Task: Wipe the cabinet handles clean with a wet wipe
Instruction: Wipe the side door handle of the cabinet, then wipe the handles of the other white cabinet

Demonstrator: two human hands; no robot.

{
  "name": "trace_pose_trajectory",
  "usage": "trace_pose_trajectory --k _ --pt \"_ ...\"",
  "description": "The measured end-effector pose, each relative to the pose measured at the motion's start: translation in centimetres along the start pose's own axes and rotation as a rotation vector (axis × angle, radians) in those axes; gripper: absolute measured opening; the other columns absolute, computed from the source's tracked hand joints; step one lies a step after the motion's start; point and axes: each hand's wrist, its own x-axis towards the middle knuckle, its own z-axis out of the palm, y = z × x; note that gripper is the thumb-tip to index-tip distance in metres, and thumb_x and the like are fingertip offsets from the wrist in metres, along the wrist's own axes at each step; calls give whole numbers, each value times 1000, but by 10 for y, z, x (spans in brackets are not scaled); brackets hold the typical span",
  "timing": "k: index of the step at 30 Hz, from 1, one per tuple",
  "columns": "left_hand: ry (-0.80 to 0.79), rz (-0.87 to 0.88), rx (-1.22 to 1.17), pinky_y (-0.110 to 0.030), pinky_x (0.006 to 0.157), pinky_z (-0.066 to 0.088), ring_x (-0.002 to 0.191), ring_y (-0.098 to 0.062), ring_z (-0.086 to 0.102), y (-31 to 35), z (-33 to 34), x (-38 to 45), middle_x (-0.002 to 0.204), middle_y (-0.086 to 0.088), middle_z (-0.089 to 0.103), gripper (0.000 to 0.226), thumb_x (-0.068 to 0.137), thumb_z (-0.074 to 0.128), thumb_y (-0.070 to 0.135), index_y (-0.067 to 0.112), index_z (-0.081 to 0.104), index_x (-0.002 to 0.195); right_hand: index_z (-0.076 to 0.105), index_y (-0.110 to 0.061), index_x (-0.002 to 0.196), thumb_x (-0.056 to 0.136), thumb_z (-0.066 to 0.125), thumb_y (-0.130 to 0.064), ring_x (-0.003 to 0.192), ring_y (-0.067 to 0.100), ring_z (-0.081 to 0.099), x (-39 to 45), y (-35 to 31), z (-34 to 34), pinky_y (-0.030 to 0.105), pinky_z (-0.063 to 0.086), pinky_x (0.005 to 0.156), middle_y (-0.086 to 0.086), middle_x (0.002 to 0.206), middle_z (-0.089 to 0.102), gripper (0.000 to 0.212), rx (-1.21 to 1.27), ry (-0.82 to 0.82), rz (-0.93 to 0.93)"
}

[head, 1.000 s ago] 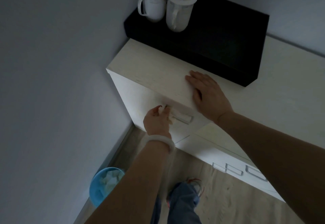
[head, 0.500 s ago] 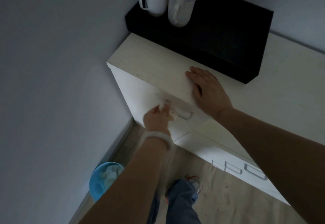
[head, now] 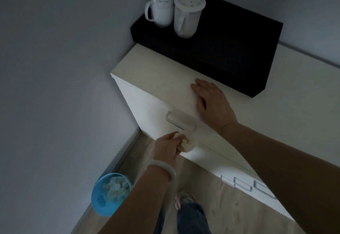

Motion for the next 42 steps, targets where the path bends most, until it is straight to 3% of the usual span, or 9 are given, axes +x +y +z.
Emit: trace_pose_trajectory --k 3,11,17,20,26,29,31,36,42 --pt "120 56 43 -39 84 56 80 -25 64 2 -14 1 91 -17 69 21 90 63 -1 0 65 110 48 -15 141 95 31 -23 137 17 39 0 -1 0 33 18 119 5 149 43 49 -3 -12 0" --pt "323 285 278 -46 98 52 102 -29 66 9 -43 -37 111 -11 69 30 89 66 5 11 66 118 51 -7 137 92 24 -30 134 25 45 -1 -8 -6 47 30 114 14 145 46 57 -43 -66 -43" --pt "507 436 407 -23 80 52 84 -10 62 -13 -61 -79 96 2 69 18 94 59 11 16 71 107 59 -7 126 94 47 -21 128 33 48 -25 -33 -9 59 27 109 16 136 54 38 -171 -40 -139" --pt "598 440 369 -20 76 46 80 -6 60 -28 -77 -102 90 6 67 19 93 58 8 19 73 99 69 -13 106 90 59 -14 120 27 56 -60 -77 -2 53 32 109 9 124 63 19 -20 -44 -445" --pt "766 498 259 -16 68 46 86 -12 65 -41 -136 -170 89 5 69 23 88 57 4 20 73 93 59 -20 125 97 53 -32 113 10 57 -114 -201 6 20 42 99 -5 125 61 30 509 -701 -385" --pt "816 534 189 -12 62 50 79 -9 65 -54 -177 -212 87 3 71 22 88 60 5 22 73 93 63 -21 116 96 55 -33 92 4 60 -133 -264 8 3 41 72 -5 111 67 25 558 -834 -413" --pt "835 550 127 -17 66 53 75 -13 67 -71 -208 -243 86 -2 73 20 86 64 5 20 74 95 66 -22 105 94 57 -33 86 2 61 -153 -304 9 7 44 69 -7 100 69 17 568 -886 -493" --pt "933 567 18 -27 68 52 77 -17 66 -147 -299 -325 82 2 70 38 79 66 -8 29 70 89 67 -21 76 86 68 -28 76 18 67 -237 -406 19 44 56 78 0 74 70 12 588 -1026 -592" --pt "1213 459 -115 -15 62 51 75 -6 66 -285 -404 -440 89 3 70 32 79 74 5 22 67 105 67 -15 73 85 71 -21 68 16 68 -394 -527 24 36 58 72 1 70 70 14 539 -1232 -782"
